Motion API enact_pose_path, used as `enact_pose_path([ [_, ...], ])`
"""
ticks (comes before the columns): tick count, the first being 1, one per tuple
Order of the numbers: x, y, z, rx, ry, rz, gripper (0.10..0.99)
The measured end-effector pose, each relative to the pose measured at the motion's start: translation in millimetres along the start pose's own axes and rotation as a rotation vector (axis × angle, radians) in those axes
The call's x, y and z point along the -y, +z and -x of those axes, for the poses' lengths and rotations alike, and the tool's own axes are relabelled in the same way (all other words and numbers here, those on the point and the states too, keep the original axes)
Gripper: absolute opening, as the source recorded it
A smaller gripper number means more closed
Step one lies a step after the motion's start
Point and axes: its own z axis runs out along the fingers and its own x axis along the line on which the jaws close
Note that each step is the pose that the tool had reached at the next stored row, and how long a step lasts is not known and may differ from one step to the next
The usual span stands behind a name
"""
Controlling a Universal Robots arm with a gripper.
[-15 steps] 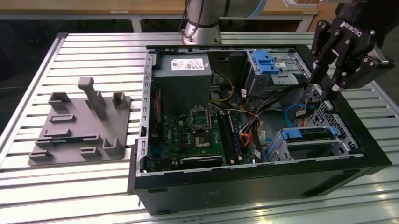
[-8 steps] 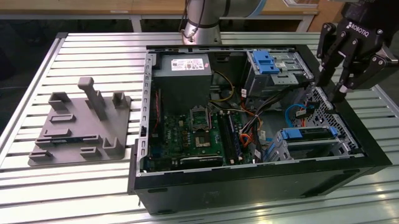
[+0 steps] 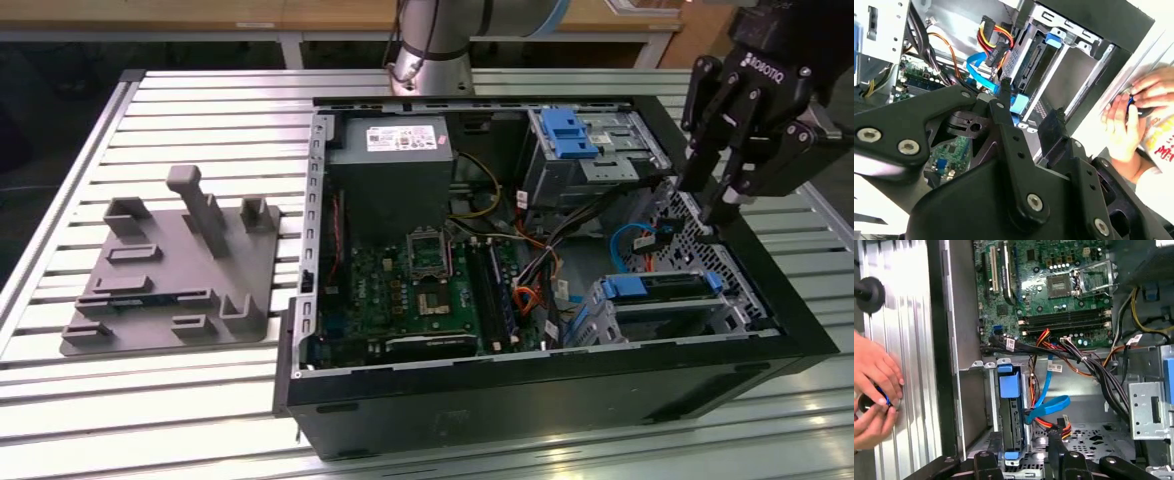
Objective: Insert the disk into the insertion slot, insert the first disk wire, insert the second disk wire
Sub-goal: 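Insert the first disk wire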
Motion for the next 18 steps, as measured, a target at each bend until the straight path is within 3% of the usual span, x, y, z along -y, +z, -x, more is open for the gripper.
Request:
enact_pose_path([
  [4,0.6,-0.5,9.7,-0.0244,0.003,-0.003,0.498],
  [8,2.3,-0.3,18.3,-0.0307,0.003,-0.003,0.498],
  [12,3.5,3.4,22.2,-0.0504,0.001,-0.005,0.498],
  [18,8.2,11.0,25.5,-0.0656,-0.005,-0.005,0.498],
])
